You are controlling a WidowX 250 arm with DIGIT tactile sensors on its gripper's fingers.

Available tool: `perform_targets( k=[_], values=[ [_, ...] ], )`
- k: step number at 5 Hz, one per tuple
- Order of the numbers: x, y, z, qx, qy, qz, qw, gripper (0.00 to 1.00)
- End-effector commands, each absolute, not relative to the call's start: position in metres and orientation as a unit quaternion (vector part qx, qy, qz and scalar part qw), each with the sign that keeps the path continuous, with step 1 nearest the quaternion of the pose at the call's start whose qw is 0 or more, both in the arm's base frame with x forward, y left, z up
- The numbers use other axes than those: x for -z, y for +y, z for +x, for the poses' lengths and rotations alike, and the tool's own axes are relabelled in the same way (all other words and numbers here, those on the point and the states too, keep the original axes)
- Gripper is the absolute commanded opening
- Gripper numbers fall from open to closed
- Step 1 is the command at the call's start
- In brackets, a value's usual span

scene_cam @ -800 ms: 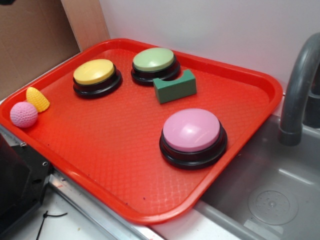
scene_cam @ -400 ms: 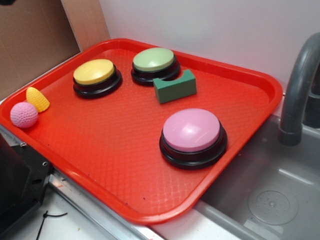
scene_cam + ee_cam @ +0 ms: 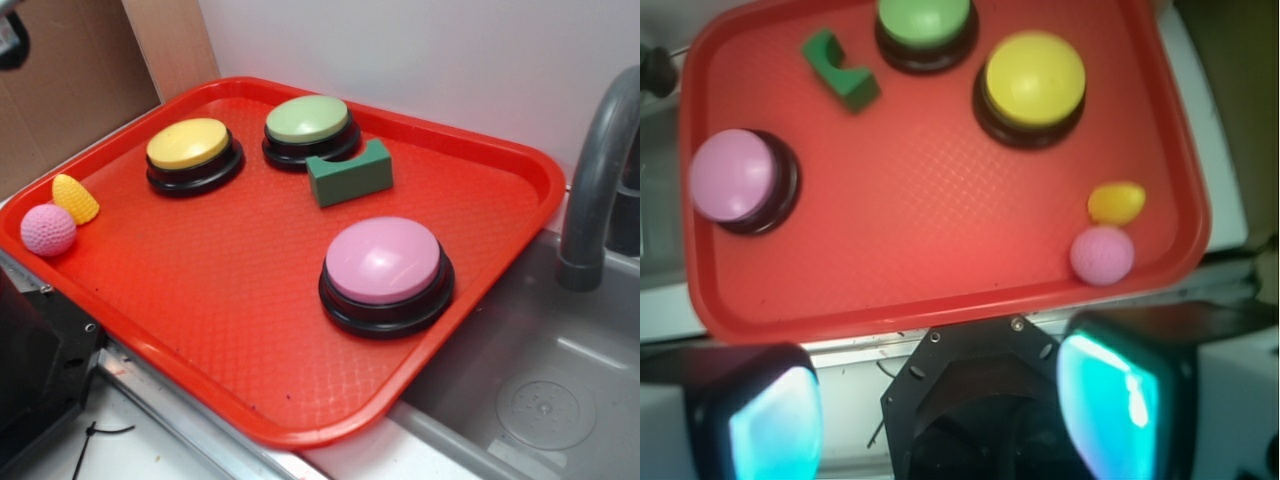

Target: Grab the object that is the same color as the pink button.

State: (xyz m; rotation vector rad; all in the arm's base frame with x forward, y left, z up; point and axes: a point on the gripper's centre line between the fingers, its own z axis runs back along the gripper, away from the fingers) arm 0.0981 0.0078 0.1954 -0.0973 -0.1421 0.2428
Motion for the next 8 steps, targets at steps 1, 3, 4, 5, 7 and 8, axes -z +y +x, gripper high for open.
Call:
perform_targets(
  k=[1, 3, 4, 5, 7, 8],
  values=[
    [-0.155, 0.04, 0.1, -0.217, -0.073, -0.014, 0.973, 1.0],
    [-0.106, 0.078, 0.102, -0.299, -0.041, 0.048, 0.952, 1.0],
    [-0.092, 0.087, 0.101, -0.319, -0.023, 0.073, 0.945, 1.0],
    [-0.073, 0.093, 0.104, -0.336, -0.027, 0.101, 0.936, 1.0],
    [-0.043, 0.103, 0.111, -0.352, -0.009, 0.143, 0.925, 1.0],
    [-0.03, 0.109, 0.115, -0.352, -0.009, 0.115, 0.929, 1.0]
  ],
)
